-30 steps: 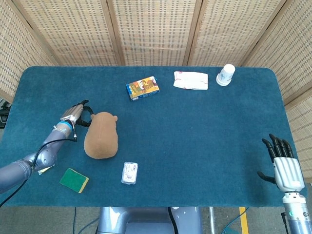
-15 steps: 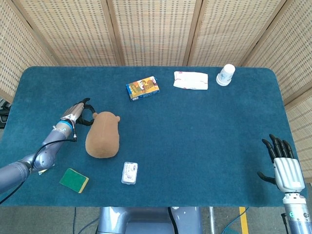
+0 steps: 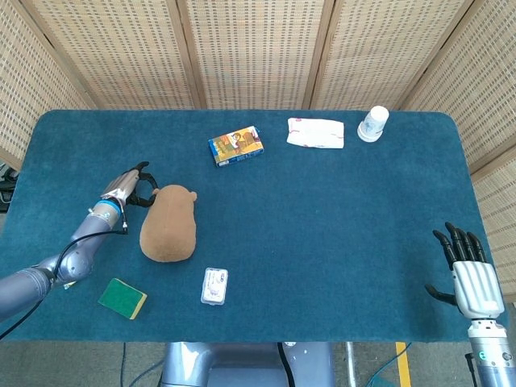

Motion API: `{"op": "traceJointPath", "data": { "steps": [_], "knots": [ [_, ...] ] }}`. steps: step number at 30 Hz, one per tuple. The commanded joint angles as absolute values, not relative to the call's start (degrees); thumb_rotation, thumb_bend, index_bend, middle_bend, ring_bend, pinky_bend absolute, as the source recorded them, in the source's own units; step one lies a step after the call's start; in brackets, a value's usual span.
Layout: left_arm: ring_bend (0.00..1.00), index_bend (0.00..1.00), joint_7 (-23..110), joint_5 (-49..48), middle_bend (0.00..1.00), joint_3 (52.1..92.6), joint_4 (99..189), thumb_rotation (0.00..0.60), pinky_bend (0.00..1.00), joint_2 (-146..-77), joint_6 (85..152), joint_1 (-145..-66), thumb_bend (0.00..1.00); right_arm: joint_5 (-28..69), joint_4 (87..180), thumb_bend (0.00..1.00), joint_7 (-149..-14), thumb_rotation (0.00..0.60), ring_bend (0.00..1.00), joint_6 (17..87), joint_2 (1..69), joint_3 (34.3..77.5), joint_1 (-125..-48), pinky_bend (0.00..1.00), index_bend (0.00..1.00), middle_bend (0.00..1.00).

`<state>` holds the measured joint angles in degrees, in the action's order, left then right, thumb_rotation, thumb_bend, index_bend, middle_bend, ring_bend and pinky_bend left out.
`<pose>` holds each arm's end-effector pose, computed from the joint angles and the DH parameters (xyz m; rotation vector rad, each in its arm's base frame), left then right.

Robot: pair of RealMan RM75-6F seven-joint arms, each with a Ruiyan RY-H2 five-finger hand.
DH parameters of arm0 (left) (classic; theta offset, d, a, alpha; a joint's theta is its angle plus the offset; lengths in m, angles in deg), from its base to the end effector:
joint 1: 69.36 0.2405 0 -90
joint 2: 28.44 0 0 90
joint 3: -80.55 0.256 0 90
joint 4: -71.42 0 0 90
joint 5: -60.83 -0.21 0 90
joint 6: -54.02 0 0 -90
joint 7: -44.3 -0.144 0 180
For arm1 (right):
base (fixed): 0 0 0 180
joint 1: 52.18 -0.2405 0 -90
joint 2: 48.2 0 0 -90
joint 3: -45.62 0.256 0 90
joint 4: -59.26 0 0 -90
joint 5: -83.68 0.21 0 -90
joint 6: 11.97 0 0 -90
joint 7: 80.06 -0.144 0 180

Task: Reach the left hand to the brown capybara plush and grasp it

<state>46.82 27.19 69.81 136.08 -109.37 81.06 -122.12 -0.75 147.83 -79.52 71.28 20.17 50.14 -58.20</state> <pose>-0.2245 0.4412 0.0441 -1.4430 -1.5789 -0.7395 -0.3166 -0.1940 0.1426 1.3704 -0.9074 0.9081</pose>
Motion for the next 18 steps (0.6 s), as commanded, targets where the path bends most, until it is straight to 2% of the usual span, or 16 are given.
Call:
{"op": "traceJointPath", "data": {
  "steps": [1, 6, 18],
  "knots": [
    [0.0, 0.52, 46.67, 27.3, 0.0, 70.09, 135.83, 0.6, 0.0, -109.64, 81.07, -122.23, 0.51, -0.79, 147.94, 0.14, -79.68, 0.6, 0.0, 71.2, 20.1, 50.07, -58.2, 0.0, 0.15, 0.0],
    [0.0, 0.52, 46.57, 27.61, 0.0, 70.26, 135.59, 0.6, 0.0, -109.88, 81.26, -122.38, 0.55, -0.81, 147.97, 0.14, -79.98, 0.6, 0.0, 71.16, 20.02, 50.05, -58.19, 0.0, 0.15, 0.0],
    [0.0, 0.52, 46.52, 27.54, 0.0, 70.35, 136.45, 0.6, 0.0, -109.48, 81.64, -122.42, 0.55, -0.63, 148.3, 0.14, -80.23, 0.6, 0.0, 70.84, 19.86, 50.16, -58.34, 0.0, 0.15, 0.0]
  ]
}}
